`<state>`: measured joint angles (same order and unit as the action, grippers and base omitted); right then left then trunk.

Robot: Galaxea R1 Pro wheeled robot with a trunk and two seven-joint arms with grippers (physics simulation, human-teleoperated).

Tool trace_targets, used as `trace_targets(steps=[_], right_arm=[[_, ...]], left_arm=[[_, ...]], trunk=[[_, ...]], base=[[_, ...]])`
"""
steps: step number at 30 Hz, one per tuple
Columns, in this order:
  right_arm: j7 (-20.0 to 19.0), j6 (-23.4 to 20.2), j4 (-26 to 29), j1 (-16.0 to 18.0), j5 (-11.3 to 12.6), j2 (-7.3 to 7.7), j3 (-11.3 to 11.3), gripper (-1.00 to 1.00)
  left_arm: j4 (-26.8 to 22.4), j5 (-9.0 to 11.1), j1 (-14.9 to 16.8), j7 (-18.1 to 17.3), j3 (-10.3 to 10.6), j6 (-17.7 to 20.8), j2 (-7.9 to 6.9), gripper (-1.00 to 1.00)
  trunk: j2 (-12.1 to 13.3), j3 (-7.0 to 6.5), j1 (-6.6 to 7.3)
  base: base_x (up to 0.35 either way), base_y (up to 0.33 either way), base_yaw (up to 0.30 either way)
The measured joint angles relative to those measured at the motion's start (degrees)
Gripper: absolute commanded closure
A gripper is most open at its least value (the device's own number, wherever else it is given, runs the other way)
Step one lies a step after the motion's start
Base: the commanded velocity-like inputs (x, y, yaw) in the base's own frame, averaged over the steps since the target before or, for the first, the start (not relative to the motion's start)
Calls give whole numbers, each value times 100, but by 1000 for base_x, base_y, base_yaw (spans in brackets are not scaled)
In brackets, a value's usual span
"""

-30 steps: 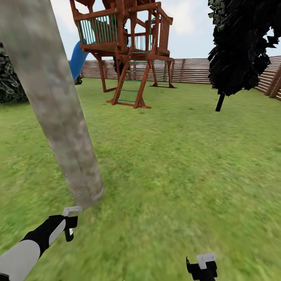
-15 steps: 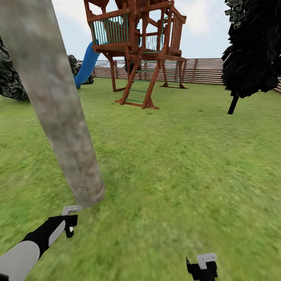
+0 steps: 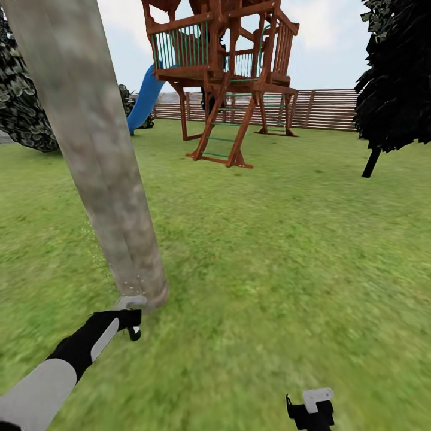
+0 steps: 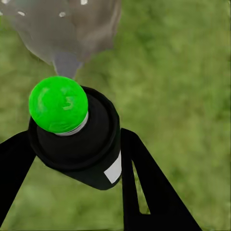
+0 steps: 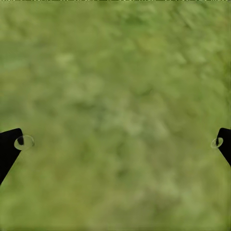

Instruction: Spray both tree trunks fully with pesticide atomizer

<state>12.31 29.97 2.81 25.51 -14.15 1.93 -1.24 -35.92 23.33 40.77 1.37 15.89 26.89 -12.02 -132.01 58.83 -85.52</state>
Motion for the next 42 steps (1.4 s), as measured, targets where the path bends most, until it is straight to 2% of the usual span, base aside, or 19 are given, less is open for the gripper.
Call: trace_targets(steps=[2, 5, 7, 10, 11, 12, 15, 16, 18, 21, 22, 24, 26, 27, 29, 32, 35, 38, 42], right_arm=[[0, 0, 0, 1, -1, 2, 1, -100], [0, 0, 0, -2, -1, 4, -2, -100], [0, 0, 0, -1, 0, 8, -1, -100], [0, 0, 0, 0, 0, 9, -7, -100], [0, 0, 0, 0, 0, 9, -5, -100], [0, 0, 0, 0, 0, 9, -5, -100], [0, 0, 0, 0, -1, 8, -7, -100], [0, 0, 0, 1, 0, 7, -8, -100], [0, 0, 0, -1, 0, 2, -5, -100], [0, 0, 2, 0, 0, 0, -3, -100], [0, 0, 2, -1, 0, 0, -1, -100], [0, 0, 2, -1, 0, 0, -4, -100], [0, 0, 1, 2, 0, 0, 0, -100], [0, 0, 0, 0, 0, 0, 0, -100], [0, 0, 0, 1, 0, 0, 0, -100], [0, 0, 0, -1, 0, 0, 0, -100], [0, 0, 0, 3, -1, 0, 1, -100], [0, 0, 0, 1, 0, 0, 0, -100], [0, 0, 0, 0, 0, 0, 1, -100]], left_arm=[[-144, -90, 11, -8, -21, 117, -66, 100], [-181, -111, 141, -135, -35, 236, -648, 100], [-324, -25, 154, -284, -4, 314, -695, 100], [-824, 2, 158, -311, 4, 756, -524, 100], [-1047, -48, 160, -317, -15, 904, -547, 100], [-1158, -79, 170, -319, -41, 990, -601, 100], [-1309, -93, 287, -320, -58, 1213, -1049, 100], [-1384, -41, 271, -318, -38, 1226, -1080, 100], [-1617, -20, 257, -309, -21, 1236, -1069, 100], [-1961, -4, 341, -290, -27, 1373, -801, 100], [-2009, -50, 381, -288, -42, 1461, -788, 100], [-2065, -81, 514, -286, -66, 1538, -835, 100], [-2088, -113, 603, -295, -78, 1591, -1095, 100], [-2091, -64, 609, -300, -73, 1639, -1144, 100], [-2136, 13, 639, -303, -65, 1852, -1132, 100], [-2615, 49, 848, -311, -43, 2473, -911, 100], [-2930, -70, 883, -312, -134, 2760, -988, 100], [-3047, -67, 840, -304, -361, 2818, -1051, 100], [-3061, -59, 827, -274, -413, 2824, -1047, 100]], trunk=[[0, 0, 0], [0, 0, 0], [0, 0, 0], [0, 0, 0], [0, 0, 0], [0, 0, 0], [0, 0, 0], [0, 0, 0], [0, 0, 0], [0, 0, 0], [0, 0, 0], [0, 0, 0], [0, 0, 0], [0, 0, 0], [0, 0, 0], [0, 0, 0], [0, 0, 0], [0, 0, 0], [0, 0, 0]], base=[[0, 0, 0], [0, 0, 0], [0, 0, 0], [0, 0, 0], [0, 0, 0], [0, 0, 0], [0, 0, 0], [-62, 0, 0], [-242, 0, 30], [-332, 0, 233], [-342, 0, 270], [-269, 0, 270], [-61, 0, 105], [-21, 0, 36], [-7, 0, 12], [0, 0, 1], [0, 0, 0], [65, -105, 108], [125, -237, 265]])
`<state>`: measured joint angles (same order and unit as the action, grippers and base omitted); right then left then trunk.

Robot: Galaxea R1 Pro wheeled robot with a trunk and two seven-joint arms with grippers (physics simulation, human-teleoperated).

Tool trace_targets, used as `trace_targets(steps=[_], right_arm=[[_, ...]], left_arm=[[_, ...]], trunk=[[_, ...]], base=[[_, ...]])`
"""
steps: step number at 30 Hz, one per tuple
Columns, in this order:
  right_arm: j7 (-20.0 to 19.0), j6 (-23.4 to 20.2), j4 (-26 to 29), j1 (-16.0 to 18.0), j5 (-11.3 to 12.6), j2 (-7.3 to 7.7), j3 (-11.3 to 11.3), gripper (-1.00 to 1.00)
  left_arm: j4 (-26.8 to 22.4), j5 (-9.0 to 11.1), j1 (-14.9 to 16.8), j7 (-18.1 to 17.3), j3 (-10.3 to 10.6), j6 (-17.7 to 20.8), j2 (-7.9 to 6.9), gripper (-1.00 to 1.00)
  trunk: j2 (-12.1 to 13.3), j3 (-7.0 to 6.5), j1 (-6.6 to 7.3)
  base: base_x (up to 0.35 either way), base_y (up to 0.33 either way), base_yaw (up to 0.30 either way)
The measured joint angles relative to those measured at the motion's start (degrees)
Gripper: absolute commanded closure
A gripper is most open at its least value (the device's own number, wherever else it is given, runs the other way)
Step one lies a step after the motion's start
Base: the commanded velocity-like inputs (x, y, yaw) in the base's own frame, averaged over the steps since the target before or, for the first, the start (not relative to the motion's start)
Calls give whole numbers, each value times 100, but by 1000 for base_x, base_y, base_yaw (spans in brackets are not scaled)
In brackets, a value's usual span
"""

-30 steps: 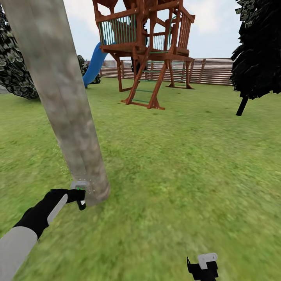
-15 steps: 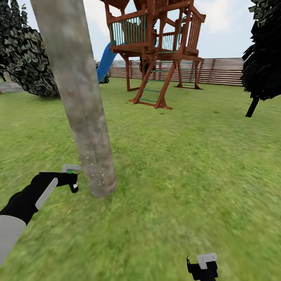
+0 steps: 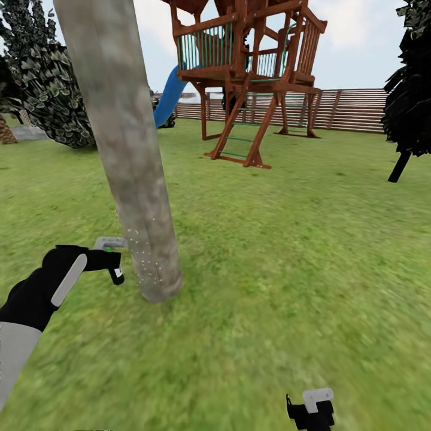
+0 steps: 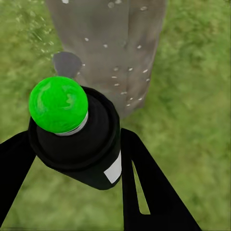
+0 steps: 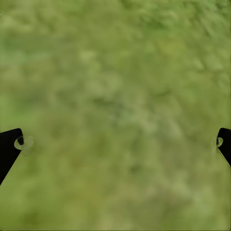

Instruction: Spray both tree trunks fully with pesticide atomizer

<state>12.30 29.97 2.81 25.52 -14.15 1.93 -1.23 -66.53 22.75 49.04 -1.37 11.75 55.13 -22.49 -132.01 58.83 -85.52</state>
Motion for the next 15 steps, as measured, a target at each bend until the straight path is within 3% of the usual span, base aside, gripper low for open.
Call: trace_targets(steps=[4, 15], right_arm=[[0, 0, 0, -2, 0, 0, 0, -100], [0, 0, 0, -3, -9, 9, 0, -100]], left_arm=[[0, -10, 0, 20, 2, -2, 8, 100], [0, -14, 0, 31, 3, -4, 8, 100]], trunk=[[0, 0, 0], [0, 0, 0]], base=[[21, -267, 151], [0, -272, 4]])
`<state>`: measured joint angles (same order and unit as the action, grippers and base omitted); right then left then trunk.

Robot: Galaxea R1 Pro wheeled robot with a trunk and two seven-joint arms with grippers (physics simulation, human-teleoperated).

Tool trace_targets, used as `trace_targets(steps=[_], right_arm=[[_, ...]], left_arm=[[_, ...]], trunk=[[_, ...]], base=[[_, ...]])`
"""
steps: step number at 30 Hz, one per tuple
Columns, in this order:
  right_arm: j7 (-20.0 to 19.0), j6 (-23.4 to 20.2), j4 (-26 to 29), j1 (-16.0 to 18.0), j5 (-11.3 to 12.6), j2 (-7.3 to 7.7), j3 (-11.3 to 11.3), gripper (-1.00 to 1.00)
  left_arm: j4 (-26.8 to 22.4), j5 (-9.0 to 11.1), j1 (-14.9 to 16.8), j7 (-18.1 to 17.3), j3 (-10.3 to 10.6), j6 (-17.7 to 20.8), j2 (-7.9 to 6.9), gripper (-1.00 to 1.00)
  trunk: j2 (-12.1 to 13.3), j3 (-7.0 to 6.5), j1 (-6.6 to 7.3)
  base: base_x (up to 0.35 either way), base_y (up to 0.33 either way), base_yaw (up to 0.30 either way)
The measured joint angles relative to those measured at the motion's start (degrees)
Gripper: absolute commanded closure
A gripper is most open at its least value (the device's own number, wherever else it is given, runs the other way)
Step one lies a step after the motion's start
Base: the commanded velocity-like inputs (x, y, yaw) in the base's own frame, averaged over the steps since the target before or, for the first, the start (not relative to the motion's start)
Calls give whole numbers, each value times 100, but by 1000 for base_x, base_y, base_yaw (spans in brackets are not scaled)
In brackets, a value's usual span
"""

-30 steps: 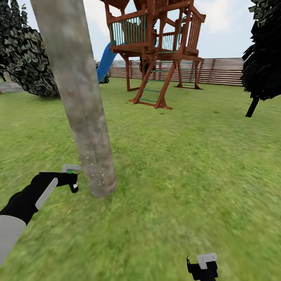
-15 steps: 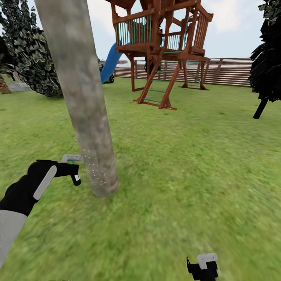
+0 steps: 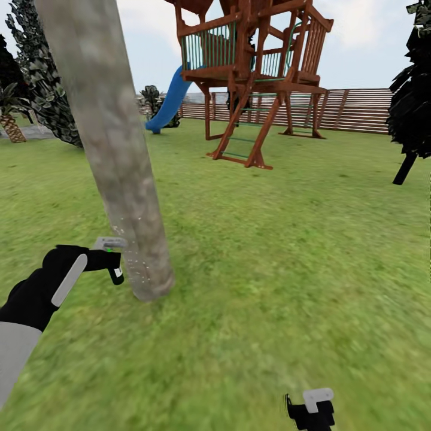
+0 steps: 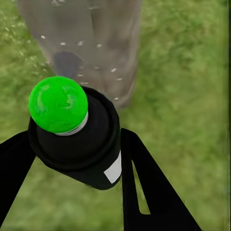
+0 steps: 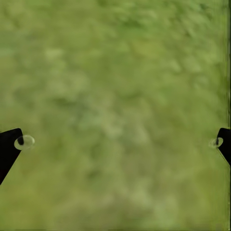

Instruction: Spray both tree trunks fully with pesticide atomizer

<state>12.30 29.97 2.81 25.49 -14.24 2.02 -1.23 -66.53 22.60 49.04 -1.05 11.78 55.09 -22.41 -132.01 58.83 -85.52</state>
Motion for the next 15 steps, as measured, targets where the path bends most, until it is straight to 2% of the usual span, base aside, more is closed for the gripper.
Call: trace_targets(steps=[15], right_arm=[[0, 0, 0, 3, 9, -9, 0, -100]], left_arm=[[21, -7, -18, 19, -16, -7, -18, 100]], trunk=[[0, 0, 0]], base=[[0, -274, 12]])
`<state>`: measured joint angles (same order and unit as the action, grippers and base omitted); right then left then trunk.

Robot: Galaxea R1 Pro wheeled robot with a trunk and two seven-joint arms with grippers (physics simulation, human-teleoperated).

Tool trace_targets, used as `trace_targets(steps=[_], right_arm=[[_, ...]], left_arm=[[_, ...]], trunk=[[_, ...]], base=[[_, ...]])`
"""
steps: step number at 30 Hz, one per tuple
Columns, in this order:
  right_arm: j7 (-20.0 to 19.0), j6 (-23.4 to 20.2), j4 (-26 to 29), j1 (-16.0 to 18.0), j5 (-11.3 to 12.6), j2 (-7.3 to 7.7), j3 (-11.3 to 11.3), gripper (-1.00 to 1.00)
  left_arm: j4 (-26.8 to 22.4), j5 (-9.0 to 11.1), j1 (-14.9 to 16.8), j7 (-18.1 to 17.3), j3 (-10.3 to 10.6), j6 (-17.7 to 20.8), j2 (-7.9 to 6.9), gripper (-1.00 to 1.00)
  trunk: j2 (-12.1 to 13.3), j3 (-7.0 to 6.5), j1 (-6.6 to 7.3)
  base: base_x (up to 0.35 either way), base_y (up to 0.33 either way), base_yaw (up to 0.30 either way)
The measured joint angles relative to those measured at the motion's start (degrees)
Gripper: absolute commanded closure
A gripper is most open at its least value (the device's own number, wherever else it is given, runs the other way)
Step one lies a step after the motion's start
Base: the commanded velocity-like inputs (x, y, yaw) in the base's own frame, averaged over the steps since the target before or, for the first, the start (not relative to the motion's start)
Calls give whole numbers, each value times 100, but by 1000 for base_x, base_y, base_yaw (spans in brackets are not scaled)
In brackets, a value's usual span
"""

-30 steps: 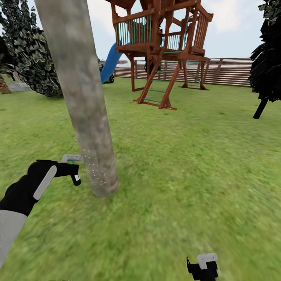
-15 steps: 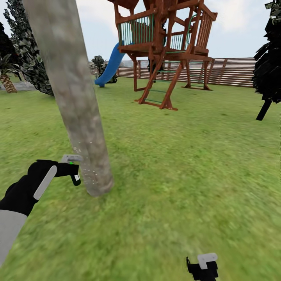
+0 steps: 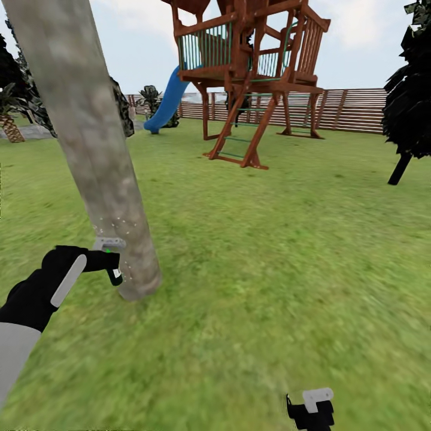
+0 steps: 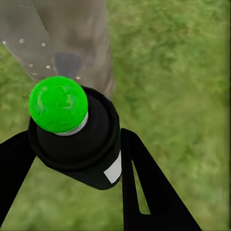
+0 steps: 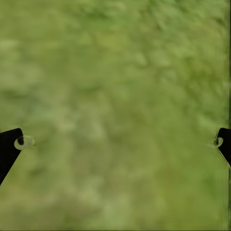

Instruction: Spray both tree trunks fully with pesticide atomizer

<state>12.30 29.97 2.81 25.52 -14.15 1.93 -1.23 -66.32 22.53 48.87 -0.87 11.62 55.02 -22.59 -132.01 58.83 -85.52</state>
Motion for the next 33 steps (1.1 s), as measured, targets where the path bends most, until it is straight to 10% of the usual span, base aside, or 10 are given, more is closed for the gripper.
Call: trace_targets(steps=[33], right_arm=[[1, 9, 17, 0, 0, 1, -1, -100]], left_arm=[[739, 32, -2, 417, 42, -88, 99, 100]], trunk=[[0, 0, 0]], base=[[11, -274, 171]])
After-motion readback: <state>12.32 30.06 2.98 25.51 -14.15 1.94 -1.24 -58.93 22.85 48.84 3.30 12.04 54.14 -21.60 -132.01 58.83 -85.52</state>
